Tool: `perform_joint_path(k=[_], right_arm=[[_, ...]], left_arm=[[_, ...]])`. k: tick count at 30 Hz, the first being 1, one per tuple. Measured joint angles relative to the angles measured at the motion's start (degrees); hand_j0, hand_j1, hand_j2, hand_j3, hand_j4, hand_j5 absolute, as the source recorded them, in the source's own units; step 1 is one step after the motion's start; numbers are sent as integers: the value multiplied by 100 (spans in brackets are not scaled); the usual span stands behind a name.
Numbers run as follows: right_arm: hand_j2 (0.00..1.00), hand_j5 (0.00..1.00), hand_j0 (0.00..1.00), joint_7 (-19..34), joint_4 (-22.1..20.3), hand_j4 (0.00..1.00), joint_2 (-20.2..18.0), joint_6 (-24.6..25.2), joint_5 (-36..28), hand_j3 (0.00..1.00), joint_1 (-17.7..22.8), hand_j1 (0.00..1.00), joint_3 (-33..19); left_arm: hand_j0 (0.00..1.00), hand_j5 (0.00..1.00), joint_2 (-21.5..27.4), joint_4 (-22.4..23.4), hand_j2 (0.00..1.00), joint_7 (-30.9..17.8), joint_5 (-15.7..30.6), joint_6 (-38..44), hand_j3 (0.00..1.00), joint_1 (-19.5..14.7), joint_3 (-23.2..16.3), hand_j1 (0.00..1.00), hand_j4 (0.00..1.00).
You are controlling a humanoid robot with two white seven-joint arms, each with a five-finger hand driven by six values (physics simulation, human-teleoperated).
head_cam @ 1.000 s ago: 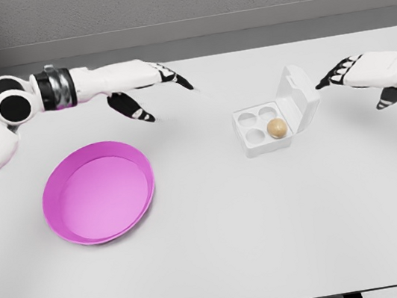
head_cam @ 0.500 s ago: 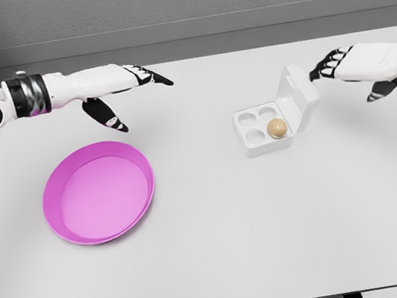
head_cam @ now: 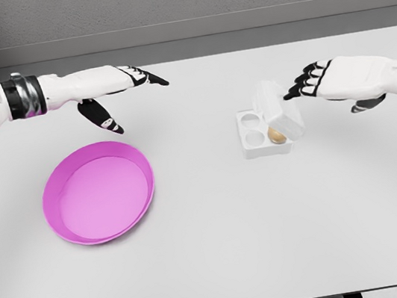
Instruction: Pack egg into the box and close the box lid
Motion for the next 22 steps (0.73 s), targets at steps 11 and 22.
perform_joint_path(k=[11, 22], right_arm=[[100, 100, 100, 4, -400, 100, 50, -8, -44, 100, 0, 100, -92], [100, 100, 100, 4, 1101, 100, 37, -9, -1512, 100, 26, 100, -878]], left_arm=[[100, 100, -14, 42, 100, 0, -6, 0, 100, 0, 7, 100, 100], [100, 100, -72, 194, 100, 0, -39, 0, 100, 26, -11, 100, 100]])
